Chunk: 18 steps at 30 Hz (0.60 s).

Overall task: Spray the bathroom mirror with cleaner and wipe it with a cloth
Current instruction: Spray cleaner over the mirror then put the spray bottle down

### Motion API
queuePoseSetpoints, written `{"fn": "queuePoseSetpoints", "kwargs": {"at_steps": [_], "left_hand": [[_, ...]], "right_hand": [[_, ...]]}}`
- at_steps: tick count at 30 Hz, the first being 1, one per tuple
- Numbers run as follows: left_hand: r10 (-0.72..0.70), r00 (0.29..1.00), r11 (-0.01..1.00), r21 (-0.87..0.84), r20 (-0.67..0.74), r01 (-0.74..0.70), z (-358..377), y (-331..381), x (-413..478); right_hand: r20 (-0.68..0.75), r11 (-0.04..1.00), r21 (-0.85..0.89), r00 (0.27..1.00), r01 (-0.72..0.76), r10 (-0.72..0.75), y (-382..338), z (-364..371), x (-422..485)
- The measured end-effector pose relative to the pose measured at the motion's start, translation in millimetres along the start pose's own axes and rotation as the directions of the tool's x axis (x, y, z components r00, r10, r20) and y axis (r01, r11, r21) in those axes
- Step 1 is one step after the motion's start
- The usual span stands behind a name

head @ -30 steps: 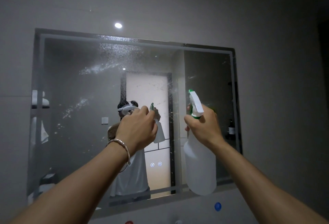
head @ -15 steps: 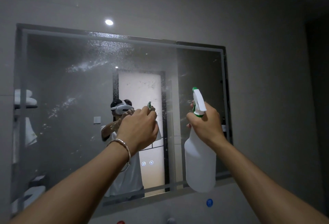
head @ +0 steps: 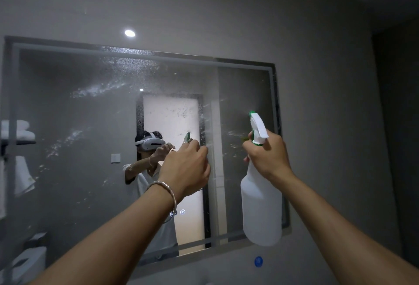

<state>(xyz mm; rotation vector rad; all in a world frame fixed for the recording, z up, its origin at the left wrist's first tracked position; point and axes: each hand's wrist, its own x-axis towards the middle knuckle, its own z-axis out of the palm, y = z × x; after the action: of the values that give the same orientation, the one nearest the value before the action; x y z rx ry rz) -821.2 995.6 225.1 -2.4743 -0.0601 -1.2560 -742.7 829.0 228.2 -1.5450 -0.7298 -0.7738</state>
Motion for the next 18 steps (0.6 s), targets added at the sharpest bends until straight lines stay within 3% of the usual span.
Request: {"fn": "queuePoseSetpoints", "kwargs": {"at_steps": [9, 18], "left_hand": [[0.02, 1.0, 1.0, -0.022, 0.003, -0.02, 3.1, 18.5, 7.7], [0.033, 0.999, 0.999, -0.021, -0.011, -0.033, 1.9, 29.4, 14.0]], "right_hand": [[0.004, 0.999, -0.032, 1.0, 0.028, -0.028, 6.3, -19.5, 2.8], [-0.017, 0.999, 0.036, 0.999, -0.036, 0.037, 10.6, -35.9, 9.8]]}}
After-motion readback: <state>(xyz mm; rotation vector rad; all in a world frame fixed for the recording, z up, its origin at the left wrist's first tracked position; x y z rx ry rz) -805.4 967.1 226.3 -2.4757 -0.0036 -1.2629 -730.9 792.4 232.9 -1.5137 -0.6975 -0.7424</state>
